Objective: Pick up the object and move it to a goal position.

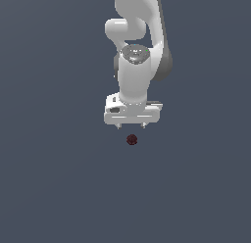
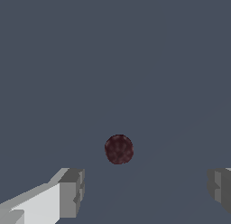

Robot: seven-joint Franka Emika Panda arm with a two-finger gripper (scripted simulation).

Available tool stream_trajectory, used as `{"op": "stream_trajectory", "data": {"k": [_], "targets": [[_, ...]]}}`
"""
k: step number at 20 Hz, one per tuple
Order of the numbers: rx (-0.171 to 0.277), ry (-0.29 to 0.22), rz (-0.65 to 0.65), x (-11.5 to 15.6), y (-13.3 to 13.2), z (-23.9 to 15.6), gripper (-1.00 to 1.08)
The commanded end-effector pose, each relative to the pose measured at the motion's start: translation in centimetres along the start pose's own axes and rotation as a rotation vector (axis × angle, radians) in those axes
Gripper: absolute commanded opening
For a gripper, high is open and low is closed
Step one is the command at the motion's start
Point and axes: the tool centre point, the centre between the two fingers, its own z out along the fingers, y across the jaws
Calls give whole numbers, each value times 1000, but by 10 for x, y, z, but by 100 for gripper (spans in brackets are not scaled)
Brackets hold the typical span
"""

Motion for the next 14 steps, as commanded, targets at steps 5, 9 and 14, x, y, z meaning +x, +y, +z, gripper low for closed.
{"op": "stream_trajectory", "data": {"k": [5,9,14], "targets": [[11,-7,7,-2,-6,3,100],[32,-22,14,-7,-17,8,100],[35,-23,12,-8,-19,8,100]]}}
